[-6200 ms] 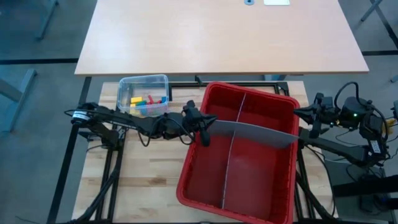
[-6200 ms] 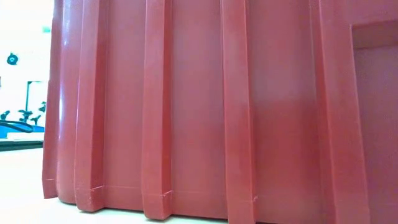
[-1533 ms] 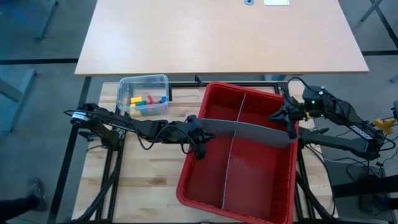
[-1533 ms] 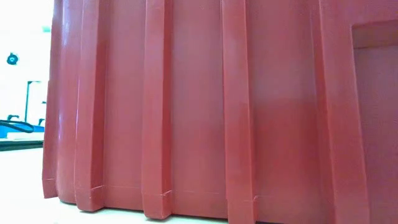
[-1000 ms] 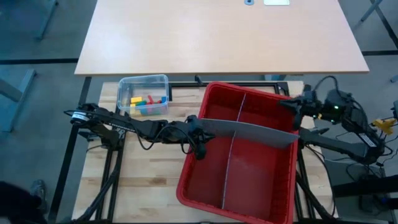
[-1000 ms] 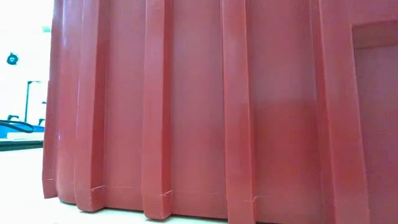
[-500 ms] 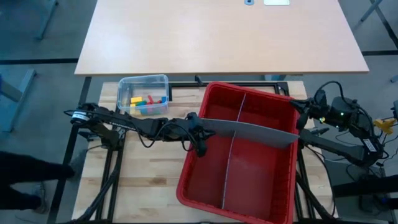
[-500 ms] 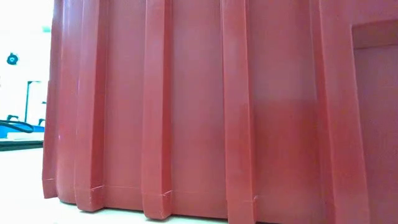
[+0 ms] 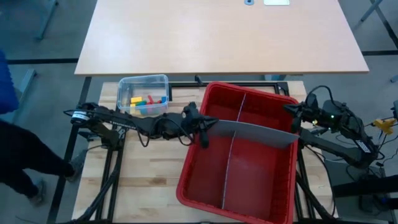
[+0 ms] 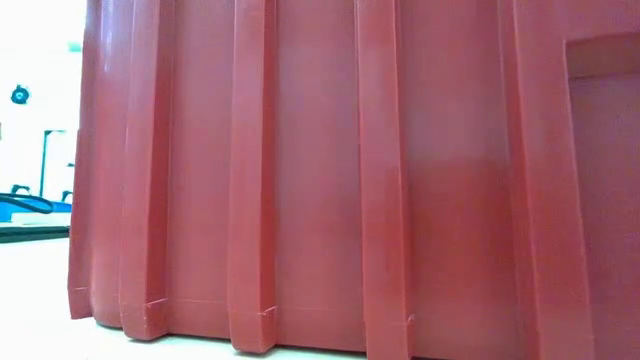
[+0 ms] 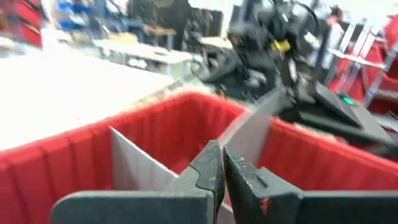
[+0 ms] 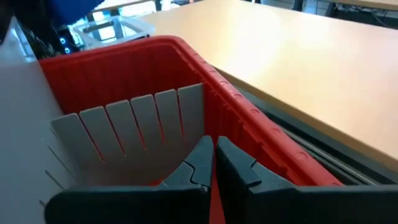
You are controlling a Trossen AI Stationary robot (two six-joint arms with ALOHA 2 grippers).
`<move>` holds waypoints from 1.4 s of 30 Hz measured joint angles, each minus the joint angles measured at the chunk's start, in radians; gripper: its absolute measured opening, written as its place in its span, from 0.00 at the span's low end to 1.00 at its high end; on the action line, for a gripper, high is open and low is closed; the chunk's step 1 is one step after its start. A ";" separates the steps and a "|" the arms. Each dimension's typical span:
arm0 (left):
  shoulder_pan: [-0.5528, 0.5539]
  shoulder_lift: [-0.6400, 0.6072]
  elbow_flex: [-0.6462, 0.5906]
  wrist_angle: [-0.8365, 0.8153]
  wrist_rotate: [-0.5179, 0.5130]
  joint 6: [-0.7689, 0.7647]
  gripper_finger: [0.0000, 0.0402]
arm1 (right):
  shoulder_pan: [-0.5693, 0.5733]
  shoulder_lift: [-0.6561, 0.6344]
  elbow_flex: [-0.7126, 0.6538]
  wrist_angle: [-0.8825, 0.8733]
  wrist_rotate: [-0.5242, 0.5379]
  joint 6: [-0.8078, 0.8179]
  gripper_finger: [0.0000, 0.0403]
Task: Sort blocks
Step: Insert the bin divider into the red bin
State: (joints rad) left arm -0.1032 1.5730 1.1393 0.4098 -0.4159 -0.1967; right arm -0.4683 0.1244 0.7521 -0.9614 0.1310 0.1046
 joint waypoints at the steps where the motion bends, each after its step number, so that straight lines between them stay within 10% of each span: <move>1: 0.006 -0.001 0.000 0.004 -0.015 0.006 0.00 | 0.000 0.002 0.000 -0.001 0.000 0.000 0.00; 28: 0.059 -0.005 0.003 -0.218 0.093 -0.146 0.00 | 0.000 0.002 -0.001 -0.003 -0.002 -0.001 0.00; 35: 0.060 0.000 -0.002 -0.150 0.092 -0.126 0.00 | 0.001 0.003 -0.001 -0.003 -0.197 0.016 0.00; 42: 0.065 0.007 0.004 -0.238 0.092 -0.177 0.00 | 0.001 0.003 -0.001 0.006 -0.166 0.019 0.00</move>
State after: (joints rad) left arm -0.0380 1.5799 1.1431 0.1718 -0.3241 -0.3741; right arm -0.4675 0.1278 0.7513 -0.9551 -0.0351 0.1236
